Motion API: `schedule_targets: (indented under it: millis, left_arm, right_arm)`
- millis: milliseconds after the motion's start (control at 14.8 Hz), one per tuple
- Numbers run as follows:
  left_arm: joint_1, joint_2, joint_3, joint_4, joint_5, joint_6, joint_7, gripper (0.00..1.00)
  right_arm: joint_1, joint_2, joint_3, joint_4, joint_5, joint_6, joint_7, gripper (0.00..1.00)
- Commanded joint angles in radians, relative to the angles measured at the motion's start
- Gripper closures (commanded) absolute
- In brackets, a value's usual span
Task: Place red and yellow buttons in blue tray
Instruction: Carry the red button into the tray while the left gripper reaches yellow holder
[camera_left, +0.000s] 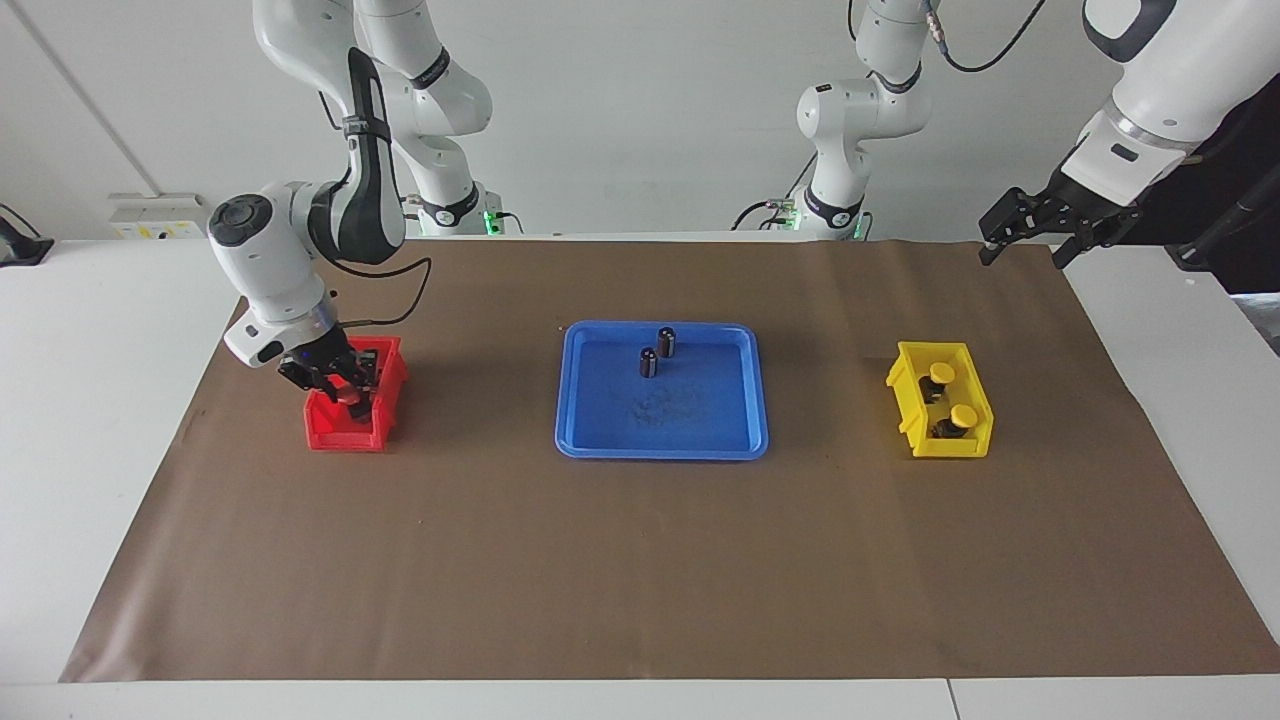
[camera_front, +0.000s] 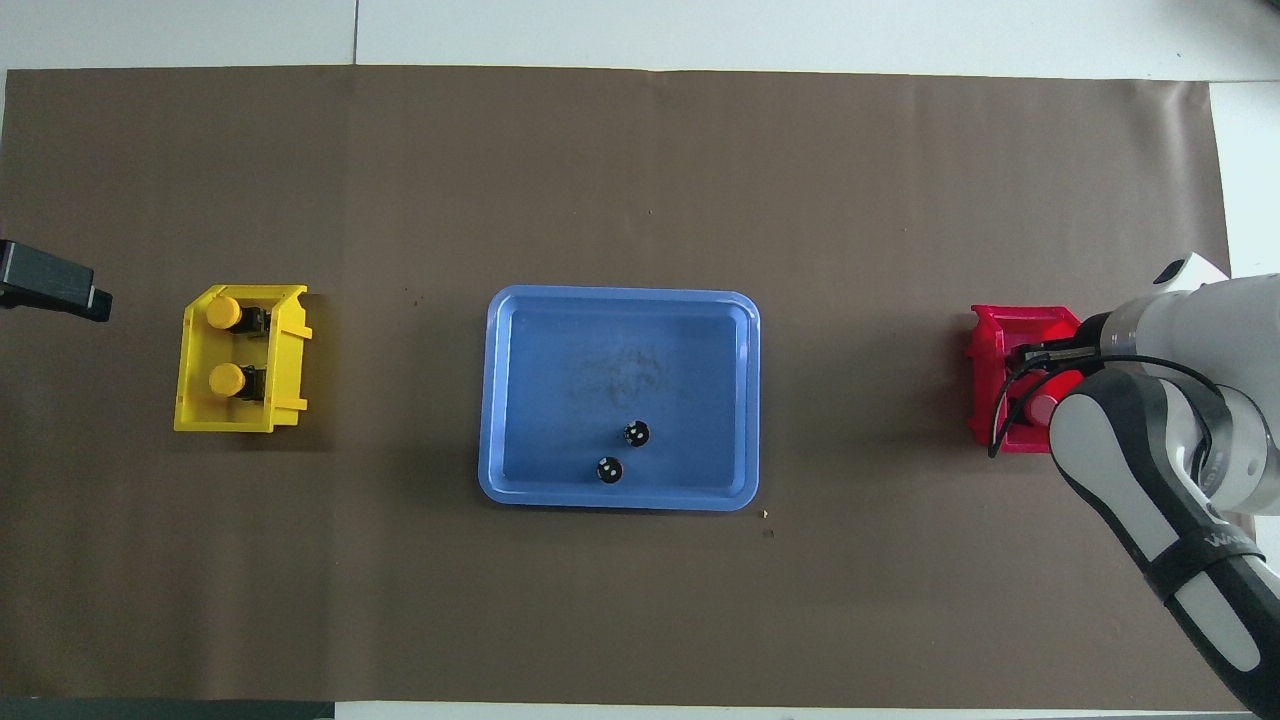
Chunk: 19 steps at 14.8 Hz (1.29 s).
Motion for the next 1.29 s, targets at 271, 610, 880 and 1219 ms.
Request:
schedule_targets:
  millis: [271, 610, 880, 1219]
  left_arm:
    - [0.038, -0.053, 0.018, -0.093, 0.013, 0.097, 0.006, 0.01]
    - [0.098, -0.087, 0.018, -0.391, 0.012, 0.499, 0.023, 0.0]
    - [0.081, -0.003, 0.016, -0.442, 0.013, 0.646, -0.05, 0.0]
    - [0.046, 0.02, 0.015, -0.55, 0.012, 0.757, -0.141, 0.22]
  right_arm:
    - [0.01, 0.101, 0.009, 0.415, 0.012, -0.391, -0.065, 0.86]
    - [0.293, 0.164, 0.016, 0.555, 0.012, -0.385, 0.324, 0.87]
    - [0.519, 0.225, 0.017, 0.596, 0.012, -0.331, 0.706, 0.87]
    - [0.642, 0.316, 0.017, 0.603, 0.011, -0.251, 0.88, 0.85]
